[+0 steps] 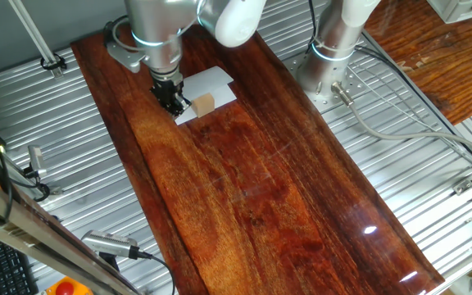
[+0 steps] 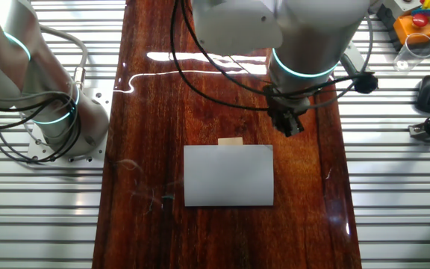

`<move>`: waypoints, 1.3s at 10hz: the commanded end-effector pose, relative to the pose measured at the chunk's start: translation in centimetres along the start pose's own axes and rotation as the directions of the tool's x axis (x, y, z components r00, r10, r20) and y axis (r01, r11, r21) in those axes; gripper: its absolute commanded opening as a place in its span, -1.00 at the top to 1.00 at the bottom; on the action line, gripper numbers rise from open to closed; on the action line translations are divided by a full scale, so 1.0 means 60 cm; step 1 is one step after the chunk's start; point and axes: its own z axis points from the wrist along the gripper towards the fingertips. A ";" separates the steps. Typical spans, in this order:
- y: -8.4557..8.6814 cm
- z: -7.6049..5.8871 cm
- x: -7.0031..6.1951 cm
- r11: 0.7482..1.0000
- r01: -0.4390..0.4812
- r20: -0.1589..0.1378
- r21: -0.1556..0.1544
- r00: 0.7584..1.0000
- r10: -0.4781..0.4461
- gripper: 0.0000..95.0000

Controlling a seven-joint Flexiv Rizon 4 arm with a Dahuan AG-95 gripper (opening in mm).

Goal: Unfold a piece of paper

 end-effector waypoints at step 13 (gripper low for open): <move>-0.013 0.064 0.064 0.999 0.036 -0.011 0.009 0.999 -0.036 1.00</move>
